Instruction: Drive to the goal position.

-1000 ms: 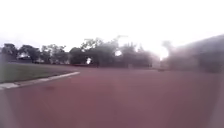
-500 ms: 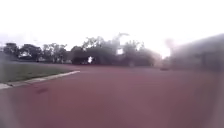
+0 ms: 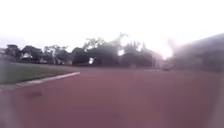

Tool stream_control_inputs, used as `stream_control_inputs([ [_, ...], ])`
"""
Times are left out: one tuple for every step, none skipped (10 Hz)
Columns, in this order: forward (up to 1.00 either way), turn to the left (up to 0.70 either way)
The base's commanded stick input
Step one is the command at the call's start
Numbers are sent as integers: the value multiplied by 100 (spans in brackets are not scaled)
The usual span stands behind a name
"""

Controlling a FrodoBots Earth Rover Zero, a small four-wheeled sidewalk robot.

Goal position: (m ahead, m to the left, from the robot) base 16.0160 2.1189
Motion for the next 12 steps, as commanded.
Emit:
stream_control_inputs([
  [70,2],
  [70,0],
  [70,0],
  [70,0],
  [70,-2],
  [70,-2],
  [70,-3],
  [70,-3],
  [70,0],
  [70,0],
  [70,0],
  [70,0],
])
